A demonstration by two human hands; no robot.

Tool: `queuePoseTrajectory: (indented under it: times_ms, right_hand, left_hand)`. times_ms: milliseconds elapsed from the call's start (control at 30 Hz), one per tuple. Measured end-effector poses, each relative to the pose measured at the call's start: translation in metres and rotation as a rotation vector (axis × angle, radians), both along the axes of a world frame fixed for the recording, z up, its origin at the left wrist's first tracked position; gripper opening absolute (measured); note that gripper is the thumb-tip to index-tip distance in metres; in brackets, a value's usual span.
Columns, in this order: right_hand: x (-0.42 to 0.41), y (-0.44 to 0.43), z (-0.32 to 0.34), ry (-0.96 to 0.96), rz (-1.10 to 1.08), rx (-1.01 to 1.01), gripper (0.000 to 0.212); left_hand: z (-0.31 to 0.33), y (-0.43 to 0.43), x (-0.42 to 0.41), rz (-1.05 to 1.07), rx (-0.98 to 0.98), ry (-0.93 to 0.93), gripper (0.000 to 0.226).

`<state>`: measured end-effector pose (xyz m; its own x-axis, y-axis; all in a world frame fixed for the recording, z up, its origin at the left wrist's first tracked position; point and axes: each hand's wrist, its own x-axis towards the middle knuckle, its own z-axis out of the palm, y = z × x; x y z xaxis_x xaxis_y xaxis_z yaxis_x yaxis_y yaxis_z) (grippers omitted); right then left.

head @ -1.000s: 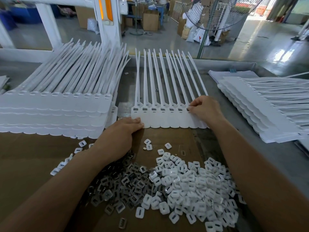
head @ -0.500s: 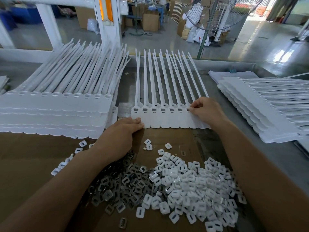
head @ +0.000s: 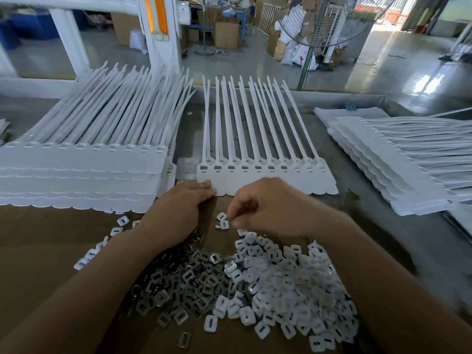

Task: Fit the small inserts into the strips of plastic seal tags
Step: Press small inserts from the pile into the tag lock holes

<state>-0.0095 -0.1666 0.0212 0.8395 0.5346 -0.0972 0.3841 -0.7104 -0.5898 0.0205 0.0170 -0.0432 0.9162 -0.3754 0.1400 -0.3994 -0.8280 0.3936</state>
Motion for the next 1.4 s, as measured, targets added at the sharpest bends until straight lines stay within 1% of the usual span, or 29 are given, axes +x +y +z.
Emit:
queuePoseTrajectory:
  times_ms: [67,133,300,433,567,700,867,967,1067,1133,1400]
  right_hand:
    - [-0.008,0.011,-0.006,-0.011,0.110,-0.088,0.013]
    - [-0.013,0.019,-0.011,-0.042,0.171,-0.133,0.017]
    - [-0.017,0.028,-0.019,-0.058,0.175,-0.145,0.019]
    - [-0.019,0.030,-0.019,-0.062,0.168,-0.129,0.012]
    - [-0.019,0.027,-0.018,-0.046,0.141,-0.090,0.005]
    - [-0.015,0.019,-0.014,0.002,0.062,0.022,0.009]
    - [-0.006,0.004,-0.009,0.032,-0.063,0.144,0.006]
    - [-0.005,0.000,-0.010,0.050,-0.075,0.154,0.005]
    - [-0.004,-0.002,-0.011,0.058,-0.079,0.124,0.016]
    - [-0.002,-0.004,-0.012,0.063,-0.092,0.103,0.019]
    - [0.005,-0.017,-0.016,0.150,-0.126,0.165,0.015]
  left_hand:
    - [0.000,0.000,-0.001,-0.011,-0.020,-0.010,0.055]
    - [0.000,0.001,0.000,-0.012,-0.024,-0.011,0.055]
    - [0.000,-0.001,0.001,-0.018,-0.014,-0.010,0.056]
    - [-0.001,0.000,0.001,-0.013,-0.013,-0.010,0.058]
    - [-0.001,0.000,0.001,-0.016,-0.017,-0.005,0.056]
    - [-0.001,0.001,0.001,-0.022,-0.030,-0.020,0.051]
    - [-0.001,0.000,0.002,-0.010,-0.027,-0.021,0.054]
    - [0.000,0.000,0.002,-0.007,-0.013,-0.009,0.057]
    - [0.000,0.000,0.002,-0.001,-0.002,-0.006,0.057]
    - [0.000,0.000,0.001,0.001,0.004,0.000,0.057]
    - [0.000,-0.002,0.004,0.008,0.006,0.009,0.057]
